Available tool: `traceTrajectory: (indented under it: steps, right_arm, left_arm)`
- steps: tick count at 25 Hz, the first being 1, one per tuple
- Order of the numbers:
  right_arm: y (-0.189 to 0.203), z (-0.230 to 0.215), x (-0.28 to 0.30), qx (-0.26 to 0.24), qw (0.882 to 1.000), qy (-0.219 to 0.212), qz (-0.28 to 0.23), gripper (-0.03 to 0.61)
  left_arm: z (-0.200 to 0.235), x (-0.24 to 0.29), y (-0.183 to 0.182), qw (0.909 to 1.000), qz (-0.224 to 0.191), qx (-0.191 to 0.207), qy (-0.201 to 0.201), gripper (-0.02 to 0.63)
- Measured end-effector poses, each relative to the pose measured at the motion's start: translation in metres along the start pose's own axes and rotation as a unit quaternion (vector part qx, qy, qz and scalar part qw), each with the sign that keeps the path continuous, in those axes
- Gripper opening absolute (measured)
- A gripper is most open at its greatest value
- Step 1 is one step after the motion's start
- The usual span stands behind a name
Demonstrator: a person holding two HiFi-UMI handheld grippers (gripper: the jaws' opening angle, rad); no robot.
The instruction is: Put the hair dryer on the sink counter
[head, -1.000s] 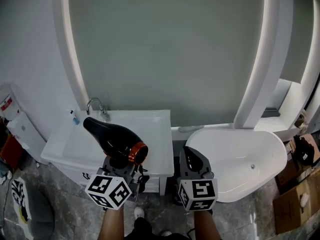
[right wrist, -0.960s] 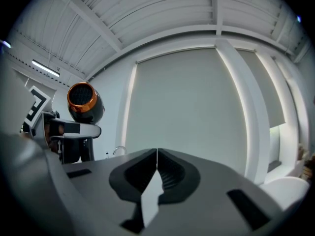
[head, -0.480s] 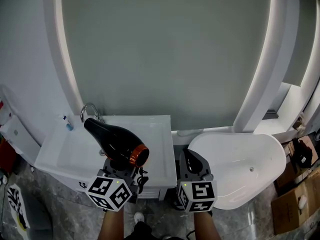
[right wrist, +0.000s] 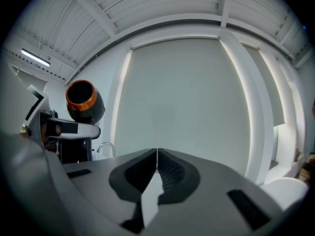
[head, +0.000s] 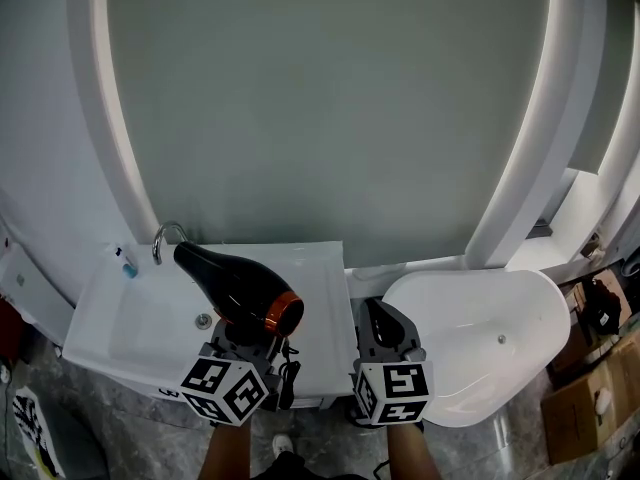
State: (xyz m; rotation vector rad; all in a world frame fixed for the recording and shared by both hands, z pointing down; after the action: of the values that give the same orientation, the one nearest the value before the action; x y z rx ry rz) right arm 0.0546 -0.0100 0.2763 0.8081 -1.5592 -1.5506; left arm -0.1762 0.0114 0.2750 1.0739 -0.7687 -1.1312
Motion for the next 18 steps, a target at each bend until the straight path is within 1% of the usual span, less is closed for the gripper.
traceTrajectory:
  steps: [3,7,10,13,18]
  right_arm:
    - [-0.002,0.005,0.018,0.0,1.0,0.012,0.0,0.021]
    - [-0.005,0.015,0.038,0.002,1.0,0.024,-0.003,0.021]
    - [-0.003,0.019,0.045,0.005,1.0,0.03,0.0,0.021]
    - [-0.001,0.015,0.049,0.009,0.999,0.033,0.005,0.021]
    - [0.001,-0.002,0.057,0.015,0.999,0.03,0.002,0.021]
  left_arm:
    - [0.012,0.013,-0.001,0.9998,0.009,-0.006,0.015,0.177]
    - [0.025,0.028,-0.004,0.9992,0.018,-0.002,0.035,0.178]
    - [0.034,0.034,-0.003,0.9988,0.022,-0.009,0.042,0.176]
    - [0.039,0.038,0.0,0.9989,0.027,-0.016,0.036,0.177]
    - [0.039,0.048,0.004,0.9993,0.03,-0.013,0.019,0.176]
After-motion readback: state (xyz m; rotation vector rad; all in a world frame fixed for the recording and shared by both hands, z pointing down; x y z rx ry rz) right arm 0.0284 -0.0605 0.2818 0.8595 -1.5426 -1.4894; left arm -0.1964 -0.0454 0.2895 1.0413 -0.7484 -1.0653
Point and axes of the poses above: the fingertips, and each gripper's own axes: x forward along the fingers, z to its left, y out of its underside, the point moved 10 cm from there along -x, backward along the fingers, and after that the axes turned 6 degrees about -y, right-handed, at the moved point
